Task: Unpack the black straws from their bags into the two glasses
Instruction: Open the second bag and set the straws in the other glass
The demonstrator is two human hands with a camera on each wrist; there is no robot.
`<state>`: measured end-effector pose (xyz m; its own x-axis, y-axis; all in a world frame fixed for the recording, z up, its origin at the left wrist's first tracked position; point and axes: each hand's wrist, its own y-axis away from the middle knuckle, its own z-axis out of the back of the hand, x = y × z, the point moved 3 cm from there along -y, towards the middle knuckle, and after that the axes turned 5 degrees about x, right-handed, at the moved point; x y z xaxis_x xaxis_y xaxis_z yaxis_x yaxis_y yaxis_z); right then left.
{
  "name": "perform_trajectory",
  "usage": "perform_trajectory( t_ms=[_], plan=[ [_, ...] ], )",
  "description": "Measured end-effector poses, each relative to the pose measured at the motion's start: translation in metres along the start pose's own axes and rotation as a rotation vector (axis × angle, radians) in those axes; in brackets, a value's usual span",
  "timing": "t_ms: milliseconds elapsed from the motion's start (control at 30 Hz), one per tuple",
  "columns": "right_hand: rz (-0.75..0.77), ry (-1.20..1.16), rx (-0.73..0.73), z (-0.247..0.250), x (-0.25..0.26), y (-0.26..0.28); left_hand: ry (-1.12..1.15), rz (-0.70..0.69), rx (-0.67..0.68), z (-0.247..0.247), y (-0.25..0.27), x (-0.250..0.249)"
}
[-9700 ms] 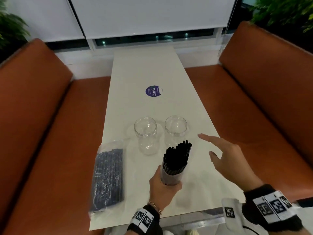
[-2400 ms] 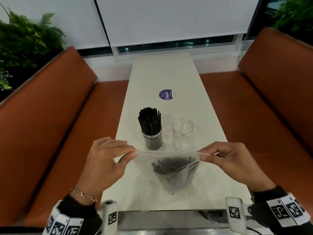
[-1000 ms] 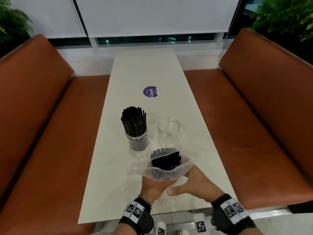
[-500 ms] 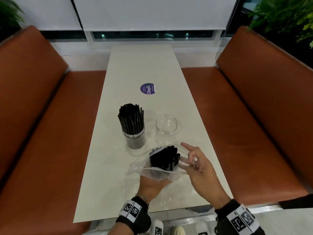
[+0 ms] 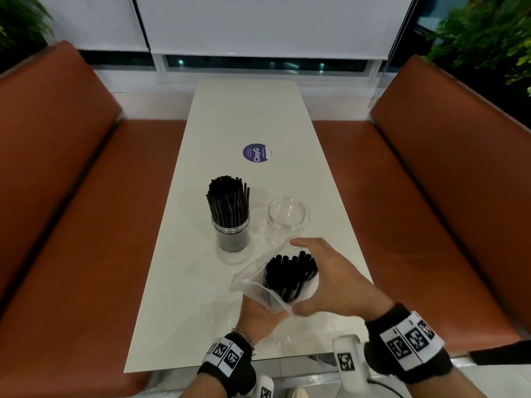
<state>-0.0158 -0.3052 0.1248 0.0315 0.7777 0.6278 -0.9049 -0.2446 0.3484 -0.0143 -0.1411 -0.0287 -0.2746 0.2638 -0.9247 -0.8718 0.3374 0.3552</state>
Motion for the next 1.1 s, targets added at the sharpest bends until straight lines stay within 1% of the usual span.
perform_trajectory(
  t_ms=[33,67,100,133,200,233,267,300,367,433,533,600,700,767,800,833,933,967,1033,1100],
  plan=[
    [-0.002,0.045,0.028,0.002,0.003,-0.006,0.04,-0.014,0.053,-0.003,-0.002,-0.004],
    [-0.001,0.084,0.048,0.003,0.006,-0.011,0.023,-0.047,0.08,-0.004,-0.003,-0.004],
    [0.005,0.125,0.058,0.002,0.009,-0.016,-0.048,-0.093,0.085,-0.002,-0.002,-0.002],
    [0.014,0.176,0.063,0.0,0.012,-0.02,-0.156,-0.152,0.048,0.0,0.0,-0.007],
    [0.02,0.288,0.063,-0.005,0.023,-0.023,-0.223,-0.215,-0.011,0.003,-0.001,-0.002],
    [0.016,0.343,0.058,-0.008,0.03,-0.024,-0.091,-0.159,0.015,0.001,-0.001,0.001],
    [0.016,0.399,0.046,-0.011,0.036,-0.024,-0.037,-0.1,0.016,0.001,0.001,-0.001],
    [0.022,0.452,0.027,-0.015,0.041,-0.024,0.014,-0.07,0.032,0.0,0.002,-0.003],
    [0.044,0.515,-0.022,-0.023,0.048,-0.026,-0.056,-0.095,0.035,0.0,-0.001,0.008],
    [0.055,0.449,-0.039,-0.028,0.046,-0.026,-0.08,-0.058,0.045,0.002,-0.003,0.018],
    [0.064,0.148,-0.017,-0.017,0.03,-0.019,-0.125,-0.035,0.008,0.004,-0.007,0.025],
    [0.055,-0.045,-0.009,-0.007,0.013,-0.009,-0.159,-0.053,-0.006,0.005,-0.007,0.022],
    [0.012,-0.208,0.006,-0.006,-0.011,0.001,-0.148,-0.106,0.032,0.003,-0.01,0.018],
    [0.014,-0.289,-0.002,-0.013,-0.023,0.004,-0.154,-0.082,0.07,-0.001,-0.016,0.022],
    [0.016,-0.331,-0.01,-0.017,-0.026,0.005,-0.15,-0.045,0.082,-0.002,-0.017,0.026],
    [0.017,-0.367,-0.023,-0.019,-0.029,0.006,-0.149,-0.024,0.071,-0.001,-0.017,0.029],
    [0.012,-0.398,-0.098,-0.019,-0.033,0.011,-0.022,0.118,-0.055,0.009,-0.006,0.037],
    [0.01,-0.394,-0.131,-0.018,-0.033,0.012,0.0,0.131,-0.06,0.012,-0.004,0.037],
    [-0.015,-0.36,-0.175,-0.015,-0.032,0.016,-0.013,0.1,0.047,0.008,-0.005,0.033],
    [-0.029,-0.346,-0.166,-0.014,-0.03,0.018,-0.108,0.069,0.053,0.004,-0.005,0.024]
  ],
)
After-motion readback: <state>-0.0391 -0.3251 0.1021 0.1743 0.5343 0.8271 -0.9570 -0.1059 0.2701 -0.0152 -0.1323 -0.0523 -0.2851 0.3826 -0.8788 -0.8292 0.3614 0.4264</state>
